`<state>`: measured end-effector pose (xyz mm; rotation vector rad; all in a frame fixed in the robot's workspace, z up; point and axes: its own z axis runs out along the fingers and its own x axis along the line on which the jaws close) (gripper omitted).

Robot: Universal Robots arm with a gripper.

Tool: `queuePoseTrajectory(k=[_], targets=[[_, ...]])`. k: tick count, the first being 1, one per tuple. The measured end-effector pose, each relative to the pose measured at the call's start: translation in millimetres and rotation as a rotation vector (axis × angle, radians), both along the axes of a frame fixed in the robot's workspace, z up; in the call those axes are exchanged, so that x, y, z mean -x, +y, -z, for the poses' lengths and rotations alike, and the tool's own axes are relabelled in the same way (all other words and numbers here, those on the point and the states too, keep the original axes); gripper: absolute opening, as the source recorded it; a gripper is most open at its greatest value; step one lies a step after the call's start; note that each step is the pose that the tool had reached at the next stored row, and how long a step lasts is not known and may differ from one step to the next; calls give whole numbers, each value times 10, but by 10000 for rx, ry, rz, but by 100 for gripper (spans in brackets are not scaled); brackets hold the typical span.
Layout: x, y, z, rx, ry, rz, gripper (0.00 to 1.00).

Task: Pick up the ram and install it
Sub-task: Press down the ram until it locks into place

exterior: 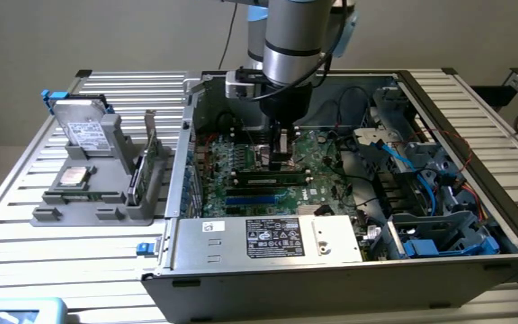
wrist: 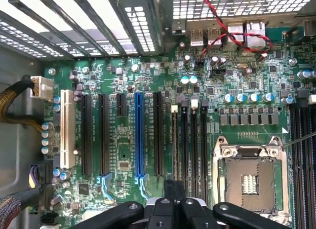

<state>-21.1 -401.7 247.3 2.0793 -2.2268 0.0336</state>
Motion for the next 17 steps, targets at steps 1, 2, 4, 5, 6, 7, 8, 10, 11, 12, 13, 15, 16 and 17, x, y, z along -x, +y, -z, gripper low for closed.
queuePoseTrajectory(k=[1, 2, 4, 5, 6, 7, 8, 10, 11, 12, 13, 15, 16, 17], targets=[[0, 0, 0, 1, 0, 139, 11], [0, 0, 1, 0, 0, 292, 11], [0, 0, 2, 1, 0, 584, 11], [0, 0, 2, 1, 0, 730, 11], [0, 0, 3, 1, -2, 873, 11], [0, 0, 4, 0, -6, 1012, 11], [0, 0, 5, 0, -15, 1149, 11], [0, 0, 7, -2, -40, 1412, 11], [0, 0, 8, -3, -57, 1526, 11], [0, 0, 9, -4, -87, 1621, 11], [0, 0, 9, -7, -117, 1704, 11], [-1, 0, 9, -10, -152, 1918, 11], [0, 0, 9, -9, -163, 2041, 11], [0, 0, 8, -7, -167, 2167, 11]])
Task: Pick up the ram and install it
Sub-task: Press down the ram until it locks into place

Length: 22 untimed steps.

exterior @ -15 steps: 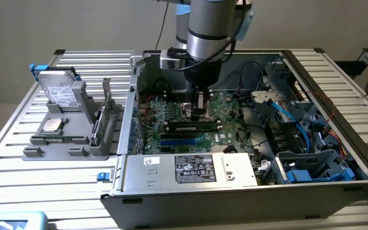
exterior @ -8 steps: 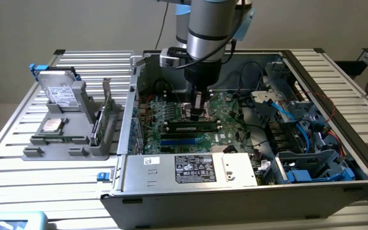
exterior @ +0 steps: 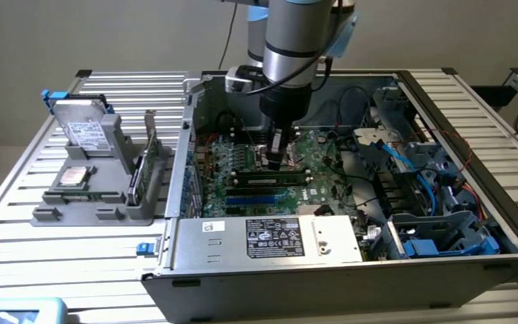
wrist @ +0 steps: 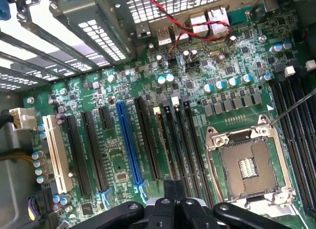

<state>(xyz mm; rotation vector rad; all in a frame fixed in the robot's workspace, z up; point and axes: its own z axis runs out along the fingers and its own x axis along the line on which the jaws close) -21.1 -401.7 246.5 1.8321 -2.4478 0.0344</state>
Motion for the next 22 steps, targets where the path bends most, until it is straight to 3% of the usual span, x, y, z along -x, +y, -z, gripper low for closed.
queuePoseTrajectory(k=[22], targets=[[0, 0, 0, -1, -2, 3101, 11]])
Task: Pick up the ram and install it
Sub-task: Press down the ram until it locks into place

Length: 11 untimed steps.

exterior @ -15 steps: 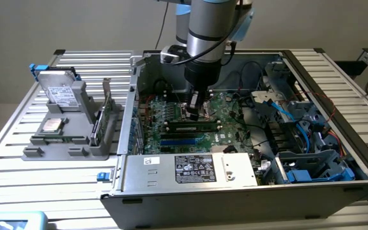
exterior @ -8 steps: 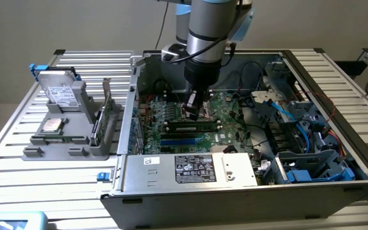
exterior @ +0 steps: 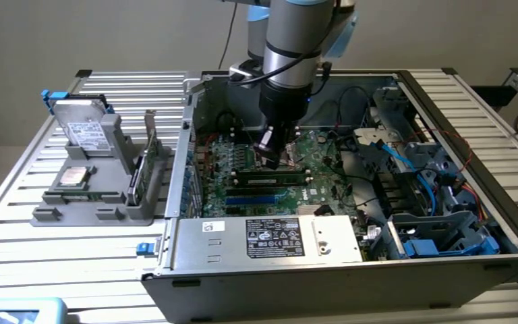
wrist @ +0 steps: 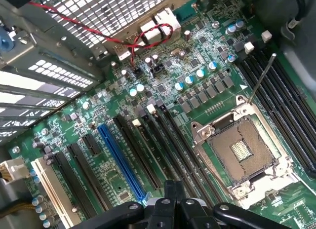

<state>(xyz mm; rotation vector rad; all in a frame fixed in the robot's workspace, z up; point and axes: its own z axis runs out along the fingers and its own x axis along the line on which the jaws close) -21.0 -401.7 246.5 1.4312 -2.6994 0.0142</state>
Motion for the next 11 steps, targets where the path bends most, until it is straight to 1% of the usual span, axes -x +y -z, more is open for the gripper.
queuePoseTrajectory(k=[11], targets=[[0, 0, -1, 0, 0, 1523, 11]])
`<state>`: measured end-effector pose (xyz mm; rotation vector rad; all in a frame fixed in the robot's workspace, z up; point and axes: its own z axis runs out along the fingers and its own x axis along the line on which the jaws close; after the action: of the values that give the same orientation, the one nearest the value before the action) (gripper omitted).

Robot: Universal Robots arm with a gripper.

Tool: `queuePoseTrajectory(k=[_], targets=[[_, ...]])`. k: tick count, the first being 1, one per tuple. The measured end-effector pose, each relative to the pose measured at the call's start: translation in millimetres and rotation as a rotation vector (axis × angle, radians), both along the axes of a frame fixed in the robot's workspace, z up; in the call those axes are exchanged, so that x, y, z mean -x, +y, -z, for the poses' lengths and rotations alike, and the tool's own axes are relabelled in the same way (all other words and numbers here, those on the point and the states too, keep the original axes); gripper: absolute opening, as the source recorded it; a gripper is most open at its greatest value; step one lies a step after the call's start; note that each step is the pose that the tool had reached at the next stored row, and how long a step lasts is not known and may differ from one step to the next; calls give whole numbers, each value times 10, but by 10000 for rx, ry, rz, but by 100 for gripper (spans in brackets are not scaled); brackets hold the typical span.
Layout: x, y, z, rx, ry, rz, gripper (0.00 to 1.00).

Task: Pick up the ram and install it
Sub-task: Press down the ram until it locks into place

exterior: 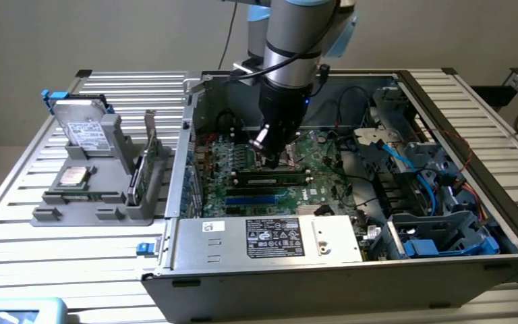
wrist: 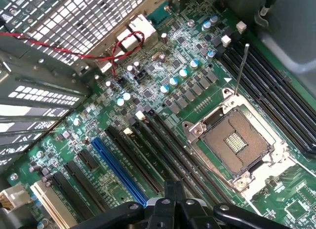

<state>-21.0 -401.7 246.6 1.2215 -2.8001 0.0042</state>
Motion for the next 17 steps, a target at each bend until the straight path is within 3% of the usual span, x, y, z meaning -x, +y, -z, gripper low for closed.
queuePoseTrajectory(k=[8, 17], targets=[[0, -1, -2, 65, -1, 860, 11], [-1, -1, -4, 235, -8, 1574, 11]])
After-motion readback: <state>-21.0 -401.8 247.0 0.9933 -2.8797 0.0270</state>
